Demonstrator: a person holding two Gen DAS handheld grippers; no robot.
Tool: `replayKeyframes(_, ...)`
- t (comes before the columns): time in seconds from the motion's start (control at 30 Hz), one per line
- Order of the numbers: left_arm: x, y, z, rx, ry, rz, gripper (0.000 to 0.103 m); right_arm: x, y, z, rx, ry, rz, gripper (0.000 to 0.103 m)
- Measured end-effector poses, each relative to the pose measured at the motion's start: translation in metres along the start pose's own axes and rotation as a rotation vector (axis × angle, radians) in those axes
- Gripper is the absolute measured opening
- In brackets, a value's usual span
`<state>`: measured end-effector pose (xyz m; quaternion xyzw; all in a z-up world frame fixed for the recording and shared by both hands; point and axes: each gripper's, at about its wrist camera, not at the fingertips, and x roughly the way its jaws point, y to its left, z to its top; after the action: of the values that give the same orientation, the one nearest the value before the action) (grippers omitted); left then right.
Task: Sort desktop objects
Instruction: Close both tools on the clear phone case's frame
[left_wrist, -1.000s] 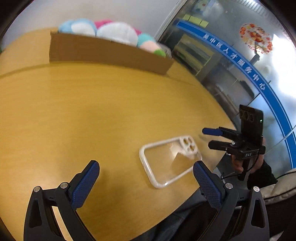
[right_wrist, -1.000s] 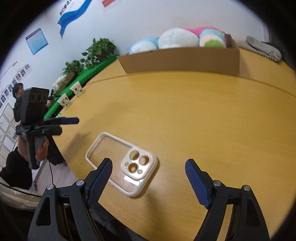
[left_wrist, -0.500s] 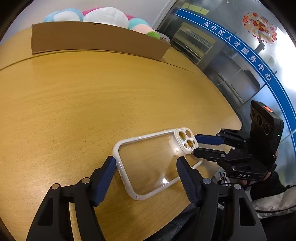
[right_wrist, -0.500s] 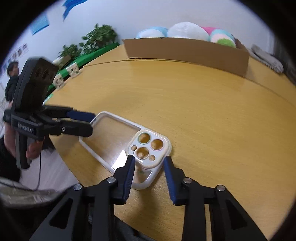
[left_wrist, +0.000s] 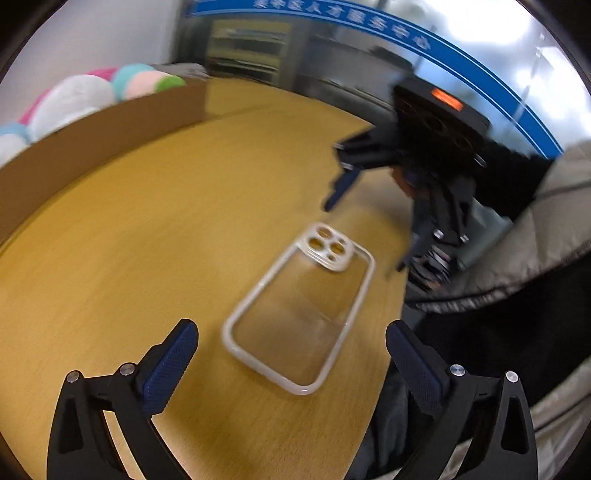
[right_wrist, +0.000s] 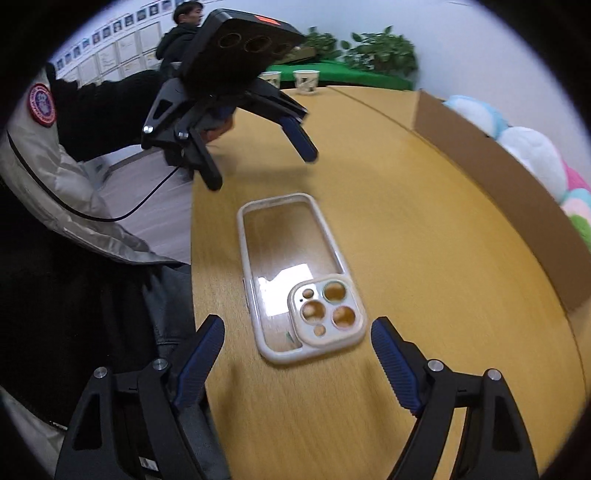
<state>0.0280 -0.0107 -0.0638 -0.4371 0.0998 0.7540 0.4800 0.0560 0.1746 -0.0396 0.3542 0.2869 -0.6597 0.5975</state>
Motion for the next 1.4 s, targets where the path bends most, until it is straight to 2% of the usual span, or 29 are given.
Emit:
replayKeyframes(0.13, 0.015, 0.003, -0.001, 0.044, 0.033, 0.001, 0.103, 0.022, -0.002, -0.005, -0.053, 0.057, 0.017, 0.084)
replayKeyframes(0.2, 0.019, 0.001, -0.002, 0.077, 0.037, 0.018, 0.101, 0.020, -0.001, -0.010, -0.068, 0.049, 0.027, 0.083)
replayKeyframes(0.27, 0.021, -0.005, -0.003, 0.127, 0.037, 0.038, 0.101, 0.019, -0.004, -0.011, -0.055, 0.040, 0.020, 0.076)
replayKeyframes(0.33, 0.020, -0.008, -0.003, 0.146, 0.035, 0.052, 0.094, 0.018, -0.005, -0.013, -0.049, 0.036, 0.014, 0.076)
replayKeyframes(0.43, 0.017, -0.004, -0.003, 0.120, 0.034, 0.052, 0.081, 0.016, -0.002, -0.016, -0.054, 0.036, 0.012, 0.076)
replayKeyframes(0.5, 0.013, -0.002, -0.005, 0.099, 0.031, 0.052, 0.067, 0.016, 0.002, -0.017, -0.066, 0.041, 0.013, 0.076)
replayKeyframes(0.6, 0.004, 0.000, -0.004, 0.089, 0.023, 0.060, 0.058, 0.010, 0.002, -0.019, -0.079, 0.047, 0.020, 0.076)
replayKeyframes(0.73, -0.007, 0.006, -0.003, 0.089, 0.004, 0.054, 0.058, -0.002, -0.006, -0.012, -0.083, 0.043, 0.030, 0.075)
replayKeyframes(0.77, -0.009, 0.005, -0.003, 0.101, 0.003, 0.052, 0.064, -0.004, -0.009, -0.010, -0.083, 0.044, 0.031, 0.075)
replayKeyframes(0.8, -0.011, 0.003, -0.004, 0.117, 0.006, 0.048, 0.078, -0.005, -0.013, -0.009, -0.083, 0.048, 0.033, 0.074)
replayKeyframes(0.87, -0.008, 0.000, -0.009, 0.153, 0.021, 0.036, 0.096, -0.005, -0.019, -0.010, -0.085, 0.061, 0.040, 0.074)
replayKeyframes(0.9, -0.006, -0.001, -0.013, 0.168, 0.034, 0.029, 0.097, -0.005, -0.020, -0.012, -0.085, 0.068, 0.043, 0.074)
replayKeyframes(1.0, 0.004, -0.008, -0.018, 0.216, 0.077, 0.042, 0.097, -0.004, -0.020, -0.018, -0.086, 0.083, 0.051, 0.074)
replayKeyframes(1.13, 0.013, -0.017, -0.019, 0.286, 0.084, 0.052, 0.097, -0.003, -0.015, -0.023, -0.089, 0.092, 0.057, 0.074)
replayKeyframes(1.23, 0.013, -0.020, -0.020, 0.331, 0.081, 0.058, 0.090, -0.008, -0.013, -0.027, -0.084, 0.094, 0.061, 0.074)
replayKeyframes(1.27, 0.012, -0.021, -0.021, 0.336, 0.076, 0.066, 0.085, -0.009, -0.012, -0.029, -0.083, 0.096, 0.061, 0.074)
replayKeyframes(1.4, 0.009, -0.021, -0.021, 0.341, 0.082, 0.058, 0.083, -0.016, -0.009, -0.034, -0.076, 0.100, 0.072, 0.074)
